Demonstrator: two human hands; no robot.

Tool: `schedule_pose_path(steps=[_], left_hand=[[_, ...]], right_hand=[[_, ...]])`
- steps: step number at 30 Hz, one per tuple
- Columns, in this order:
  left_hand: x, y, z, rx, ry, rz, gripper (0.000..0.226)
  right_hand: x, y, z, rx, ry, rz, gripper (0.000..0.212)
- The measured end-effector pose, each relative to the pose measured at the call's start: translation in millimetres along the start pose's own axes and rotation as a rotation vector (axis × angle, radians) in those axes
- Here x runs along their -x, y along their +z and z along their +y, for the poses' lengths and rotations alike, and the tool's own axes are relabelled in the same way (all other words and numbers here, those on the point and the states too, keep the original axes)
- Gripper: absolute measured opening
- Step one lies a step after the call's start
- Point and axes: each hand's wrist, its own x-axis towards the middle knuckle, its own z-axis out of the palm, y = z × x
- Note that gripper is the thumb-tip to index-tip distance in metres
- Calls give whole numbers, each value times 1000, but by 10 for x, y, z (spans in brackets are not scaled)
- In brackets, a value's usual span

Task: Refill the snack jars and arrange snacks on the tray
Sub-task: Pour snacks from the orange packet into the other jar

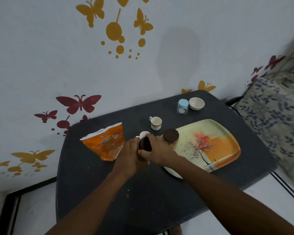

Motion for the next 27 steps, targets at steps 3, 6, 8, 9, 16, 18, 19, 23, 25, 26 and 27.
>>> schedule_pose_path(steps=[3,6,8,9,16,18,19,23,25,26,27], left_hand=[[-71,95,76,-18,41,-41,103],[-209,185,170,-28,94,-71,117],[-325,223,242,-31,86,-79,112],[-380,268,274,-30,83,-87,106],[-866,507,643,-116,71,-76,80],[-975,547,845,-110,31,-110,75],[-1016,598,945,-124,17,-142,73],[-1158,824,1020,-185,-52,-226,70],[-1306,1003,1054,-140,-16,-249,55],[-1309,942,937,-181,-10,-265,47],[-1367,1115,931,-191,23,-253,42]], right_hand=[[106,-18,128,-63,34,79,78],[169,-117,291,-126,62,167,77],[176,-234,398,-129,65,236,75],[171,-311,469,-123,67,258,74],[-105,-861,1040,-120,36,347,74],[-227,-998,1273,-109,-15,396,69],[-288,-1047,1440,-111,-24,397,68],[-496,-1105,1862,-41,63,318,82],[-499,-1266,2028,-62,82,265,76],[-546,-1209,1945,-91,63,237,74],[-537,-1245,2068,-59,77,211,77]])
